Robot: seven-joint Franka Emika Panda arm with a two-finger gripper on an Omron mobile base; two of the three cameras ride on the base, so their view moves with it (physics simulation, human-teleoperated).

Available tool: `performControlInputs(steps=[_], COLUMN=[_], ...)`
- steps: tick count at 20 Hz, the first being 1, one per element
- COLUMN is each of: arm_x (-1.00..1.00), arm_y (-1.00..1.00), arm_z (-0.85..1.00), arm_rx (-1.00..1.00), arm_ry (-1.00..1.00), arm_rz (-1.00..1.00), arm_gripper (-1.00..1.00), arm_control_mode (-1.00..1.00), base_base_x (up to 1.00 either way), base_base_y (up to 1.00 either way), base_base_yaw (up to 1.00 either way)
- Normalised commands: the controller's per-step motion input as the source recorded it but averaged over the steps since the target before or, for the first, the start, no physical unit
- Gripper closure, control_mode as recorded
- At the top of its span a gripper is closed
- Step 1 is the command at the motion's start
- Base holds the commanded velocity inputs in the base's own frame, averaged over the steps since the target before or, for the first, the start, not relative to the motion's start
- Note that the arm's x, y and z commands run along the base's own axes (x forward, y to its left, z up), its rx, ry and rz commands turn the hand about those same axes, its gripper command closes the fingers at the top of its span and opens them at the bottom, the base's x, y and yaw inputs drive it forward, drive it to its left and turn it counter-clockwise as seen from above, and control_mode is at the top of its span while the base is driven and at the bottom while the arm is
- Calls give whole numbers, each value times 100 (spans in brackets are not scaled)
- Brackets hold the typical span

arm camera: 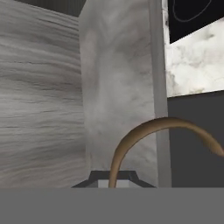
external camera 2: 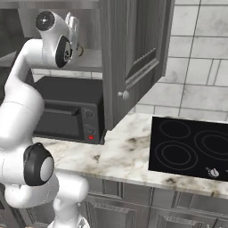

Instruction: Open the cabinet and move the ladle to the pot. Then close the cabinet.

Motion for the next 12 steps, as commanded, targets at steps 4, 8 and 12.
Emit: performControlInputs(steps=[4,8,12], arm_x=[-83,-71,-56], arm_y=[-6,-12,-18], arm_z=[5,5,0], arm_rx=[6,3,0], arm_ry=[2,4,0], arm_rz=[-3,-1,0], arm_gripper=[100,100,100], arm_control_mode=[-100,-100,-100], base_base_x=[0,0,0], base_base_y=[0,0,0], base_base_yaw=[0,0,0])
